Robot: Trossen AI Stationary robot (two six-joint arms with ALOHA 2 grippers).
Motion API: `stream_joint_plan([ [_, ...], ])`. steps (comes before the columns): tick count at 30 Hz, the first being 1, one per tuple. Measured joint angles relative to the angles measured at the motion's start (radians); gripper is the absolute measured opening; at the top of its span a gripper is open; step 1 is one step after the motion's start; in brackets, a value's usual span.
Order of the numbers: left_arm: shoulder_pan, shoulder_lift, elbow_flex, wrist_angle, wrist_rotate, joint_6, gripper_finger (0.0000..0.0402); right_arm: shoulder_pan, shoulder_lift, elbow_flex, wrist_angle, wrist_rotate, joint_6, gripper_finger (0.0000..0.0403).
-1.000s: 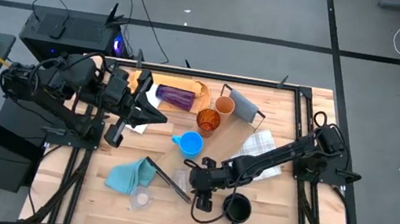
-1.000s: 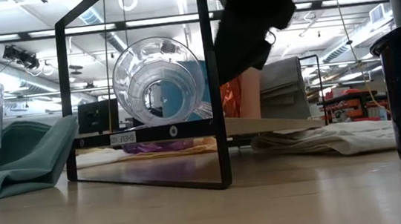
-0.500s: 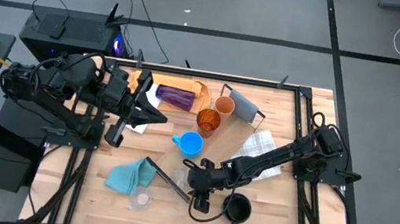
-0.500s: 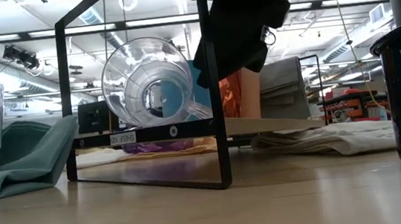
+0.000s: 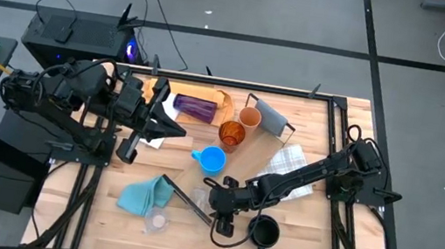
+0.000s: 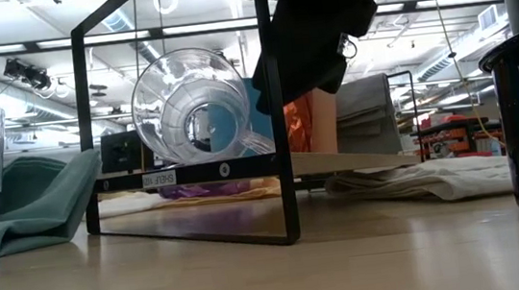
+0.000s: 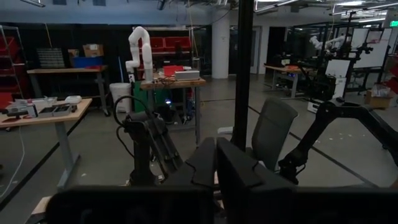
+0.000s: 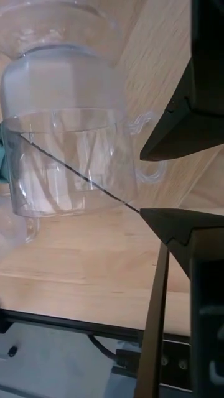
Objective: Stack small to large cups/mugs on shelf
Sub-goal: Put the transparent mug on the shelf
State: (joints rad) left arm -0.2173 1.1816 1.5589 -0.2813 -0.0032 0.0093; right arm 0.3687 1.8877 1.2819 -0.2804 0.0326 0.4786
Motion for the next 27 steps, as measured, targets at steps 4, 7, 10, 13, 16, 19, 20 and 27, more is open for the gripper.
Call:
stream_joint_plan([
  [4, 0.000, 0.000, 0.000, 0.000, 0.000, 0.000, 0.0028, -0.006, 0.000, 0.000, -0.018, 0.001, -0.003, 0.0140],
  [7, 0.000, 0.000, 0.000, 0.000, 0.000, 0.003, 0.0018, -0.015, 0.000, 0.000, -0.023, 0.006, -0.008, 0.0140],
  [10, 0.000, 0.000, 0.000, 0.000, 0.000, 0.003, 0.0008, -0.026, 0.000, 0.000, -0.022, 0.017, -0.006, 0.0140],
  [13, 0.000, 0.000, 0.000, 0.000, 0.000, 0.003, 0.0007, -0.037, 0.000, 0.000, -0.022, 0.019, 0.019, 0.0140],
  [16, 0.000, 0.000, 0.000, 0.000, 0.000, 0.003, 0.0016, -0.046, 0.012, 0.000, -0.021, 0.018, 0.044, 0.0140],
  [19, 0.001, 0.000, 0.000, 0.002, 0.000, 0.003, 0.0026, -0.046, 0.021, -0.001, -0.013, 0.018, 0.055, 0.0140],
  [20, 0.002, 0.000, 0.000, 0.001, 0.000, 0.003, 0.0027, -0.045, 0.022, -0.001, -0.020, 0.018, 0.061, 0.0140],
  [27, 0.002, 0.000, 0.000, 0.001, 0.000, 0.005, 0.0011, -0.046, 0.023, -0.001, -0.019, 0.018, 0.064, 0.0138],
])
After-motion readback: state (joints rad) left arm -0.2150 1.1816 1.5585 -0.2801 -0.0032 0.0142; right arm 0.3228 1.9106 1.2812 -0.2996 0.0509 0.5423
